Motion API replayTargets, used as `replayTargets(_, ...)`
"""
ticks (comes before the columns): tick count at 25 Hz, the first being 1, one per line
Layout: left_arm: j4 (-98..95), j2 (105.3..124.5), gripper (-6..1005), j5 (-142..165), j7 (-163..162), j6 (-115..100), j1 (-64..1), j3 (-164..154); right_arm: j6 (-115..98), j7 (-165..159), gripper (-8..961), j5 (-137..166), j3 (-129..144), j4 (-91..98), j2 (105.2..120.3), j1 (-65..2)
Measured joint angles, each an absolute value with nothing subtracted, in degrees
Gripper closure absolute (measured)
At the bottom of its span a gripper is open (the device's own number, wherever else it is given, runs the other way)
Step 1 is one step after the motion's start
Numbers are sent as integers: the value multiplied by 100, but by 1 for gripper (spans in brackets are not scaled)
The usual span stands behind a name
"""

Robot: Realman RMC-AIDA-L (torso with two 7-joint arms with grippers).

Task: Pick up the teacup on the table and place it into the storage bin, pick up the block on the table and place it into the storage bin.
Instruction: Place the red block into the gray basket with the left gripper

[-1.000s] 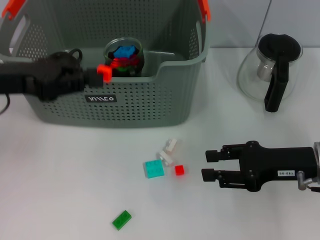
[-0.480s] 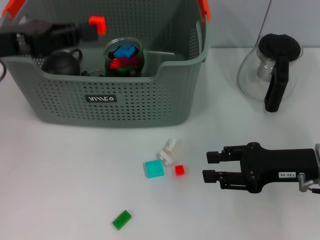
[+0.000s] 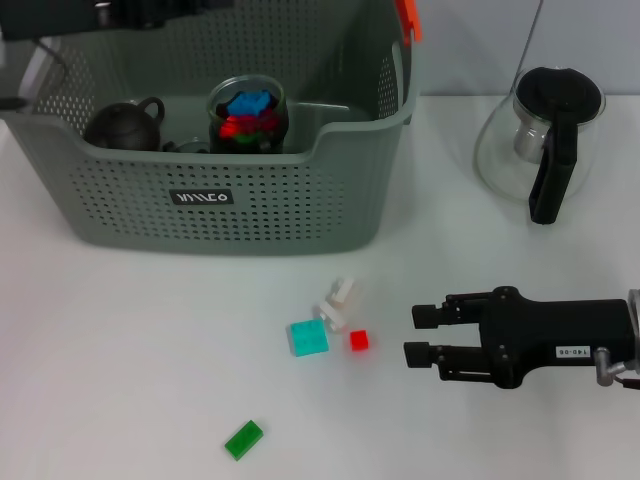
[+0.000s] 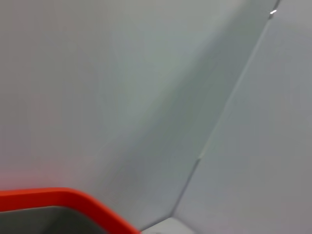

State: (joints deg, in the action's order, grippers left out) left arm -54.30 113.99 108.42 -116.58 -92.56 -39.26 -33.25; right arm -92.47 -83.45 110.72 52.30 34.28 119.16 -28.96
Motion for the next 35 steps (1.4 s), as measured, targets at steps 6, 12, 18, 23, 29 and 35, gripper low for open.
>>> replayTargets(6, -5326, 11379, 895, 11157, -11672, -8184, -4033, -3944, -9235, -8341, 376, 11075, 5225, 3428, 11918, -2883)
replayTargets(12, -5317, 11458, 885, 11702, -11677, -7410, -4055, -4433, -9220, -8342, 376, 11075, 5229, 3428, 11918, -2883)
replayTargets(18, -5317, 11543, 876, 12066, -11684, -6997, -4084, -4821, -9211, -8362, 376, 11074, 5230, 3428, 11918, -2902)
replayTargets(23, -5317, 11594, 868, 12324, -11788, -6882, -4132, -4900, -9211, -8365, 376, 11074, 5228, 3427, 11918, -2885)
replayTargets(29, -5317, 11605, 858, 12479, -12053, -6745, -4148, -4936, -9211, -8361, 376, 11074, 5230, 3427, 11918, -2886)
replayTargets(35, -5372, 11620, 766, 12400, -12105, -6837, -4133, -4869, -9211, -8349, 376, 11074, 5229, 3427, 11917, -2885)
